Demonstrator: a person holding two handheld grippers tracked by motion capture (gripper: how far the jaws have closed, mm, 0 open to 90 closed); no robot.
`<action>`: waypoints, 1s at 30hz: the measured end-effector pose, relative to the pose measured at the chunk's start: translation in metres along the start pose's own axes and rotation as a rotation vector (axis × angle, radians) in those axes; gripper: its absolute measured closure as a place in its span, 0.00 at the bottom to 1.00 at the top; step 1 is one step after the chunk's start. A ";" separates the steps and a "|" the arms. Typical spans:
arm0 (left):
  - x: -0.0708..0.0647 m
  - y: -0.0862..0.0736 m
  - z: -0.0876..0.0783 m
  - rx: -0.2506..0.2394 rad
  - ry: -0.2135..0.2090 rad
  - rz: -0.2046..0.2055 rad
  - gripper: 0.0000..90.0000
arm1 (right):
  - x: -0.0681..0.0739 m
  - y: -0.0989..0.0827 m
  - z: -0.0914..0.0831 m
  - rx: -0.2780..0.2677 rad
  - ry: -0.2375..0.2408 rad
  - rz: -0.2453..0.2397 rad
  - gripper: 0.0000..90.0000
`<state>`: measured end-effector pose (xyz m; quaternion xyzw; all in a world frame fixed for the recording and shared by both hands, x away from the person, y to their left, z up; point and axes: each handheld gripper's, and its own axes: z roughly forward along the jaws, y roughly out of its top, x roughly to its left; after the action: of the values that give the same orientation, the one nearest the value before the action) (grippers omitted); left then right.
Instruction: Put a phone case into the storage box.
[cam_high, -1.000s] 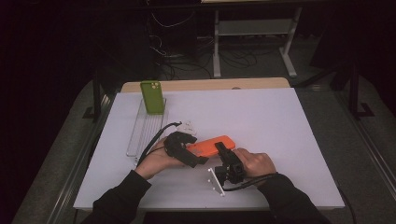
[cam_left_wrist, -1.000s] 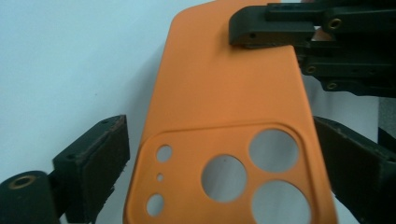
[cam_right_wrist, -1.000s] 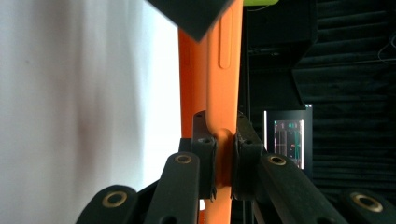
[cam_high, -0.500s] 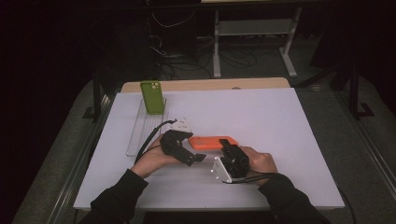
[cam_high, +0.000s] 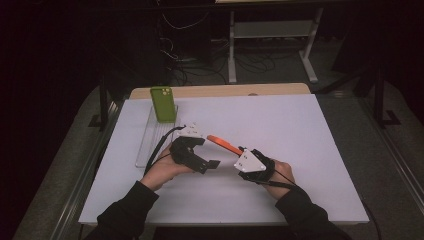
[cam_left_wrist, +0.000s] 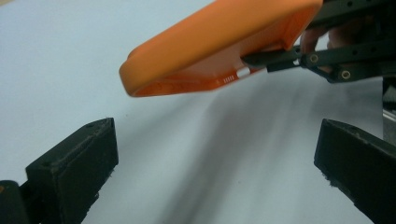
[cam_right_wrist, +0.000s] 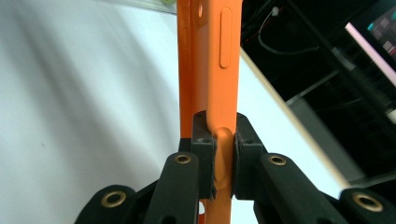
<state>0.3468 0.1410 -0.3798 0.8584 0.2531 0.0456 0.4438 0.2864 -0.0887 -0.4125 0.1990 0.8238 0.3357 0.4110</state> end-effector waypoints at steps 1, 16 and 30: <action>0.001 0.001 0.000 -0.008 -0.004 0.001 0.00 | 0.000 0.000 0.000 0.004 0.010 0.038 0.90; 0.010 0.015 -0.006 -0.130 0.041 -0.092 0.00 | -0.018 -0.005 0.003 -0.003 0.203 0.449 0.90; 0.005 0.029 0.010 -0.191 0.054 -0.140 0.00 | -0.019 0.002 0.007 -0.047 0.218 0.576 0.90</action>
<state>0.3658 0.1224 -0.3639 0.7909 0.3188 0.0617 0.5188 0.3034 -0.0963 -0.4037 0.3777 0.7647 0.4769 0.2126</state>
